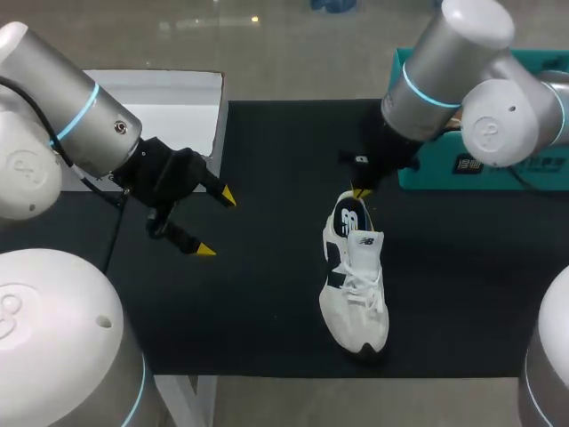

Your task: Take the shoe out of the shoebox, open the shoe tongue, remove and reinsert the insole, then place the shoe into the shoebox

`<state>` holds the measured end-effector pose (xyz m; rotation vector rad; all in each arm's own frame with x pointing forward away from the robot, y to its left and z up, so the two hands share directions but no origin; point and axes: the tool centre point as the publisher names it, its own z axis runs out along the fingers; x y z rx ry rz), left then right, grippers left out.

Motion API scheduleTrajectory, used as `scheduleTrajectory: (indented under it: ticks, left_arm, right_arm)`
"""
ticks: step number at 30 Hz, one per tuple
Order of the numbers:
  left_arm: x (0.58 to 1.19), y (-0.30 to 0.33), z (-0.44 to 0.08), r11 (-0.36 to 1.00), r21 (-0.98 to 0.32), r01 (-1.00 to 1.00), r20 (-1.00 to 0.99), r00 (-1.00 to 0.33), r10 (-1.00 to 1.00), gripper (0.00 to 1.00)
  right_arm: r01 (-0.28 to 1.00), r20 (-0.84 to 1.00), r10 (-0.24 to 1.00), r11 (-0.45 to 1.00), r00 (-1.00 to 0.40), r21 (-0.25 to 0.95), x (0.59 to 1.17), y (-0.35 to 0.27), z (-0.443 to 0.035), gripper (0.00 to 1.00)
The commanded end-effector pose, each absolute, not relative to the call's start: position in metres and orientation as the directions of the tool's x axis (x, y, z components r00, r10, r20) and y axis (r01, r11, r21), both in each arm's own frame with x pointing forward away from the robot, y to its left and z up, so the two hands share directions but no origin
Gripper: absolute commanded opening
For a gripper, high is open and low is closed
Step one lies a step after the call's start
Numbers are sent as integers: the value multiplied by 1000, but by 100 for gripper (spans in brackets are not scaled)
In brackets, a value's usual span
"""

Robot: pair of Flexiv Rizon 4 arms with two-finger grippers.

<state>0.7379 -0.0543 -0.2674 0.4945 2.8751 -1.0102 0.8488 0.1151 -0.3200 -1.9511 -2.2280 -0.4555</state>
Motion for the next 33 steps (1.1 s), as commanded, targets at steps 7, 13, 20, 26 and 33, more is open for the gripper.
scheduleTrajectory:
  ticks: [7,13,20,26,33]
  left_arm:
    - [738,-55,-268,737,-598,316,-155,-947,281,100]
    - [738,-55,-268,737,-598,316,-155,-947,281,100]
    - [738,-55,-268,737,-598,316,-155,-947,281,100]
    - [738,-55,-268,737,-598,316,-155,-947,281,100]
    - [738,-55,-268,737,-598,316,-155,-947,281,100]
  right_arm:
    - [988,353,925,107,-139,107,829,132,-342,0]
    - [988,339,931,102,-136,117,830,124,-331,0]
    - [990,305,943,112,-133,87,824,124,-334,0]
    - [991,313,940,116,-133,71,824,130,-348,0]
    - [994,321,940,109,-112,25,820,132,-372,0]
